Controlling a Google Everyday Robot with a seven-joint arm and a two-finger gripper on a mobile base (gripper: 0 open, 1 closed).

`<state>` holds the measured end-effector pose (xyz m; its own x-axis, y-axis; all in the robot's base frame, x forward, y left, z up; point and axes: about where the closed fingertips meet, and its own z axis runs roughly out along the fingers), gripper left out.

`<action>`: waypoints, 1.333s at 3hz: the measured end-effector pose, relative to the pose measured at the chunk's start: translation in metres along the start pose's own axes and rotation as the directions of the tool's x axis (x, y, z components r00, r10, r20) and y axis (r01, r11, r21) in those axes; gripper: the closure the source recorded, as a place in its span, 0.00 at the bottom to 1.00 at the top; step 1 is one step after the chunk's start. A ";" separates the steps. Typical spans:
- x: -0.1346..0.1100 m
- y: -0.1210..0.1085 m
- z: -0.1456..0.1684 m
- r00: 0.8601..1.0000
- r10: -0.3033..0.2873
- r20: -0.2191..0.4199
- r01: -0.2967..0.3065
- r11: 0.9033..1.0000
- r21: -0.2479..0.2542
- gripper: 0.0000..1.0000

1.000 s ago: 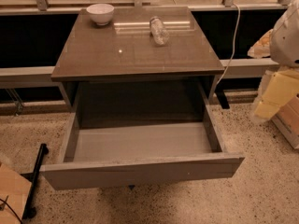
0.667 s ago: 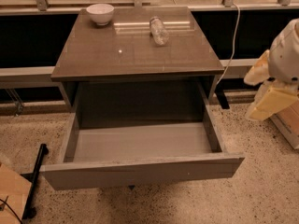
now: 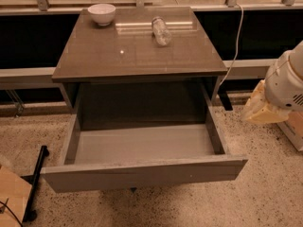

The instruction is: Close top drawer

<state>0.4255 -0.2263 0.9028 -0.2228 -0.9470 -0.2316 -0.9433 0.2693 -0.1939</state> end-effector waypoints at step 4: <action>0.011 0.055 0.142 0.987 0.128 0.094 -0.105 0.971 -0.214 1.00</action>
Offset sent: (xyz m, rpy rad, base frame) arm -0.0101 0.0309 -0.1211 0.1519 0.1651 -0.0358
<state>0.4064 -0.1968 0.7548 -0.3170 -0.8841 -0.3434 -0.9454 0.3235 0.0399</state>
